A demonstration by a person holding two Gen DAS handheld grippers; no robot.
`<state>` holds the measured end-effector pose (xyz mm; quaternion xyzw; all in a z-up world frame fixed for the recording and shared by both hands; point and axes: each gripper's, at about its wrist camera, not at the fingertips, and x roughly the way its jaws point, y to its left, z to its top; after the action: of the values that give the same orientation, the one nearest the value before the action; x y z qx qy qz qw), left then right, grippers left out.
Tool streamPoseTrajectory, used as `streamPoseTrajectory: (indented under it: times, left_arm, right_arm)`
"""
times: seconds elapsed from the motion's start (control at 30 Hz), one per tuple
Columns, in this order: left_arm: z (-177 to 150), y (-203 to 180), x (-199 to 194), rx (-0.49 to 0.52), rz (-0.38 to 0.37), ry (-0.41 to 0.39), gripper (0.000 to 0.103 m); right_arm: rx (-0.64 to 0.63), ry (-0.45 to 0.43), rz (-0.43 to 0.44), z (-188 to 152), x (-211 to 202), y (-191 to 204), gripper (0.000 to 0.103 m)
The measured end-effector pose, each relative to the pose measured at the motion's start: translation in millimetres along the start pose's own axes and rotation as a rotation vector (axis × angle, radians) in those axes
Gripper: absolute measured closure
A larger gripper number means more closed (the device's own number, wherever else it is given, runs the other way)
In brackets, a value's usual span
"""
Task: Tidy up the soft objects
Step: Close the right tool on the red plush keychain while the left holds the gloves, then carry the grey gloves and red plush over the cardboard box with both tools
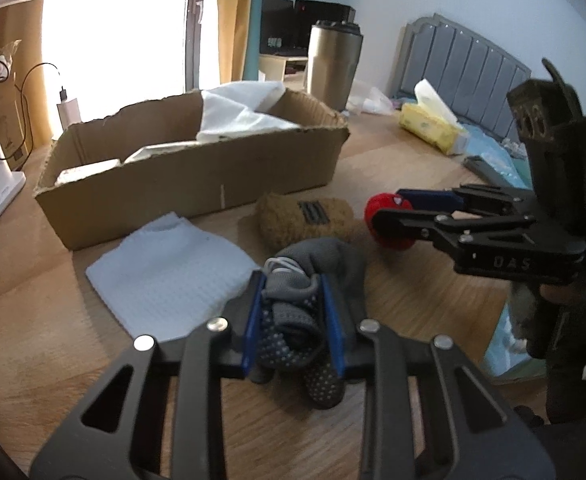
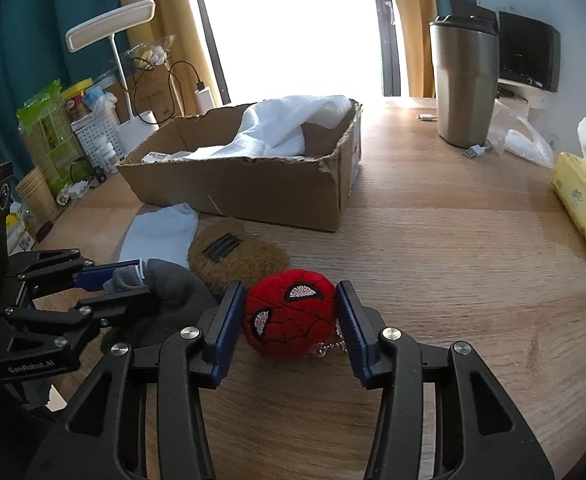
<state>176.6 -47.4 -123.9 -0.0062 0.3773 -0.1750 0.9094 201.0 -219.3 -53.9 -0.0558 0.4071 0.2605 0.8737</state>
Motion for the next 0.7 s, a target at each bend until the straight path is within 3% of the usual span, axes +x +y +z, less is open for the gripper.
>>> streamPoseTrajectory:
  times: [0.7]
  left_arm:
    - [-1,28,-35,-0.078,-0.007,-0.101,0.074]
  right_arm:
    - [-0.027,-0.036,0.0,10,-13,11,0.054]
